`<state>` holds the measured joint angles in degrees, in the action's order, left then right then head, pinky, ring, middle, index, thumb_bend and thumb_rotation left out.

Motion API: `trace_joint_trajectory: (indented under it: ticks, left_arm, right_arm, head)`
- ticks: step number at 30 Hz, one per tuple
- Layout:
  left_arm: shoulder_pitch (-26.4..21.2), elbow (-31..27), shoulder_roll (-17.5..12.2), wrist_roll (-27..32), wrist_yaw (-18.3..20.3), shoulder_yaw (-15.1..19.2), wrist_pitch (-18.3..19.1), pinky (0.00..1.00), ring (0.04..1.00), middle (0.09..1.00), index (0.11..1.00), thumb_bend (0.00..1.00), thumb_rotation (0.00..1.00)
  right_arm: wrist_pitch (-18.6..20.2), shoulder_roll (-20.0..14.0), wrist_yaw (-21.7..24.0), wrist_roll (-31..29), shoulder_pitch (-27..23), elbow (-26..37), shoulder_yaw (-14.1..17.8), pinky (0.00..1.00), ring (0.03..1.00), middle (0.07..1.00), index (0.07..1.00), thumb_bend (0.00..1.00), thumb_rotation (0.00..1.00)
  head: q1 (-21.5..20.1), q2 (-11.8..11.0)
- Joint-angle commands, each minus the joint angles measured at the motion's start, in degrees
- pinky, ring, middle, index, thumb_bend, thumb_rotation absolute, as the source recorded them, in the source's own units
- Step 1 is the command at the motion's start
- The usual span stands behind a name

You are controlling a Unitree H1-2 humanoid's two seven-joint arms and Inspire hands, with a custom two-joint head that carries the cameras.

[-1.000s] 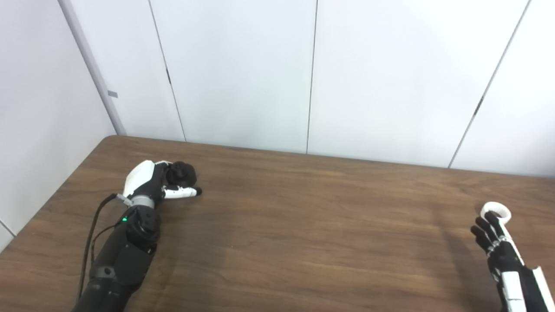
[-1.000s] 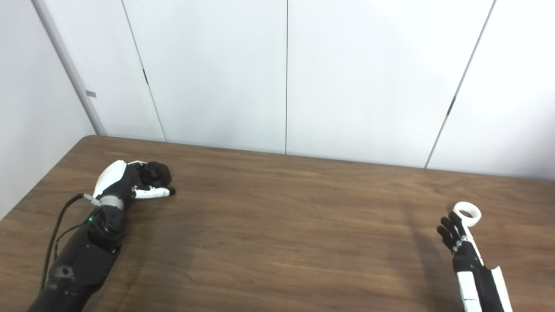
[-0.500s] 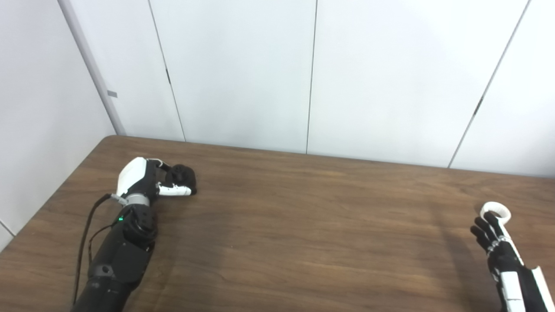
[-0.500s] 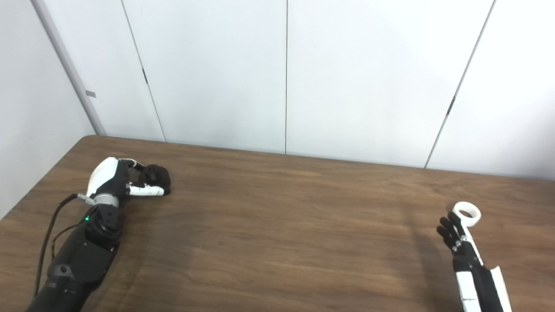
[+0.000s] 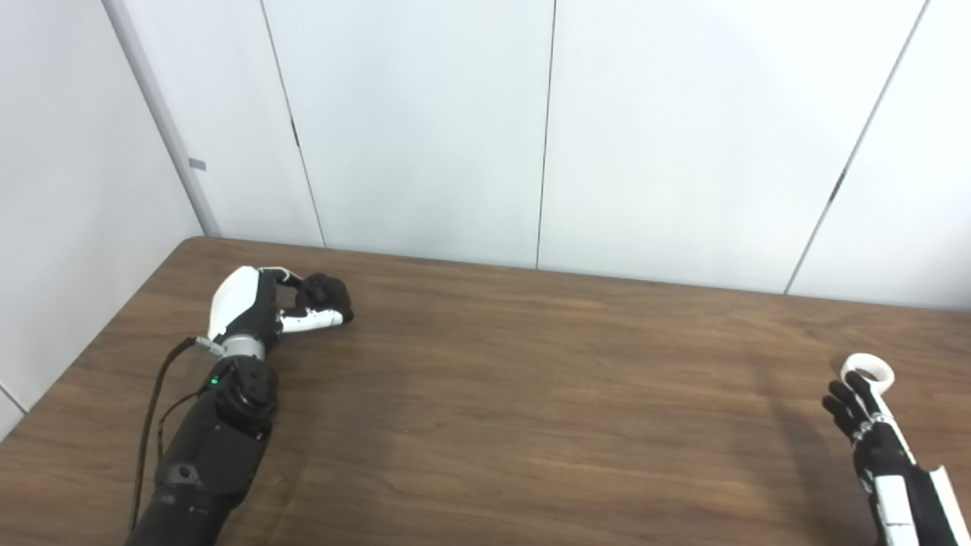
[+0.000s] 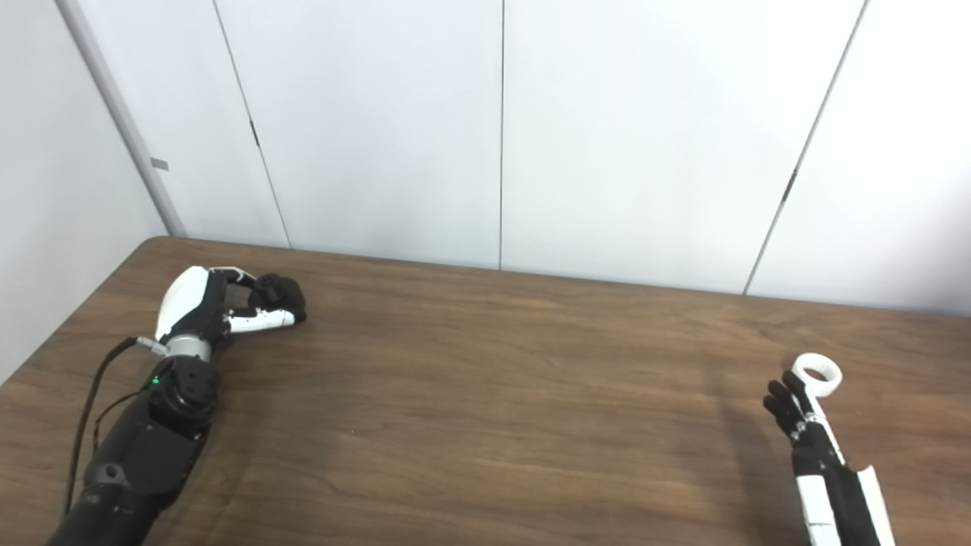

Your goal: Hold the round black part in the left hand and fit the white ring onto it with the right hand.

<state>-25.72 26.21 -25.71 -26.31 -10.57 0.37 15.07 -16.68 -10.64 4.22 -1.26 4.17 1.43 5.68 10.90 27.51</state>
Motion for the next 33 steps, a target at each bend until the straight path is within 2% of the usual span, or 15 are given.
trace_joint_trajectory:
  ticks: [1, 4, 8, 14, 18, 21, 27, 33]
  left_arm:
    - [-1.5, -4.3, -2.5, -1.4, -0.3, -0.2, -0.1, 0.92, 0.918, 0.785, 0.485, 0.52, 0.05]
    - [0.4, -9.3, -2.8, -2.1, 1.3, -0.8, 1.6, 0.92, 0.918, 0.784, 0.485, 0.52, 0.05]
    - [4.5, -19.4, -2.7, -4.0, 4.7, -2.3, 4.1, 0.92, 0.907, 0.769, 0.485, 0.52, 0.05]
    - [9.3, -28.8, -1.5, -7.3, 6.5, -5.1, 3.1, 1.00, 0.863, 0.753, 0.485, 0.52, 0.05]
    - [13.1, -35.0, 1.1, -10.2, 7.1, -8.0, 3.5, 1.00, 0.858, 0.758, 0.485, 0.52, 0.05]
    - [15.8, -37.3, 2.8, -12.8, 6.6, -10.6, 1.3, 1.00, 0.858, 0.758, 0.484, 0.52, 0.05]
    - [20.8, -41.7, 6.6, -18.0, 7.3, -14.9, 0.1, 1.00, 0.864, 0.763, 0.484, 0.52, 0.05]
    - [25.5, -44.3, 9.0, -22.7, 7.9, -18.9, -3.4, 1.00, 0.862, 0.761, 0.483, 0.52, 0.06]
  right_arm:
    - [-0.9, 2.9, -1.0, 0.4, 4.5, -7.8, -1.2, 0.96, 0.907, 0.922, 0.937, 0.59, 1.00]
    - [-1.1, 2.8, -0.6, 0.1, 4.4, -7.9, -1.3, 0.96, 0.915, 0.926, 0.944, 0.60, 1.00]
    - [-1.2, 3.3, -0.9, 0.4, 4.2, -8.0, -1.4, 0.94, 0.910, 0.925, 0.942, 0.61, 1.00]
    - [-1.6, 3.5, -1.2, 1.4, 3.8, -8.2, -1.8, 0.93, 0.903, 0.921, 0.938, 0.60, 1.00]
    - [-0.4, 3.8, -1.6, 2.3, 3.9, -7.2, -1.8, 0.93, 0.911, 0.921, 0.942, 0.61, 1.00]
    - [0.0, 4.0, -1.8, 2.7, 3.8, -6.8, -1.7, 0.94, 0.917, 0.920, 0.942, 0.61, 1.00]
    - [1.4, 4.8, -2.7, 4.8, 4.0, -4.9, -2.0, 0.90, 0.906, 0.913, 0.938, 0.61, 1.00]
    - [3.6, 5.9, -3.1, 5.9, 4.0, -3.0, -2.7, 0.94, 0.918, 0.923, 0.945, 0.61, 1.00]
  head:
    - [-0.3, 0.1]
    - [-0.7, 0.4]
    - [-1.2, 0.7]
    - [-1.8, 1.2]
    - [-2.3, 1.6]
    - [-3.0, 2.3]
    - [-4.9, 3.9]
    - [-7.1, 4.6]
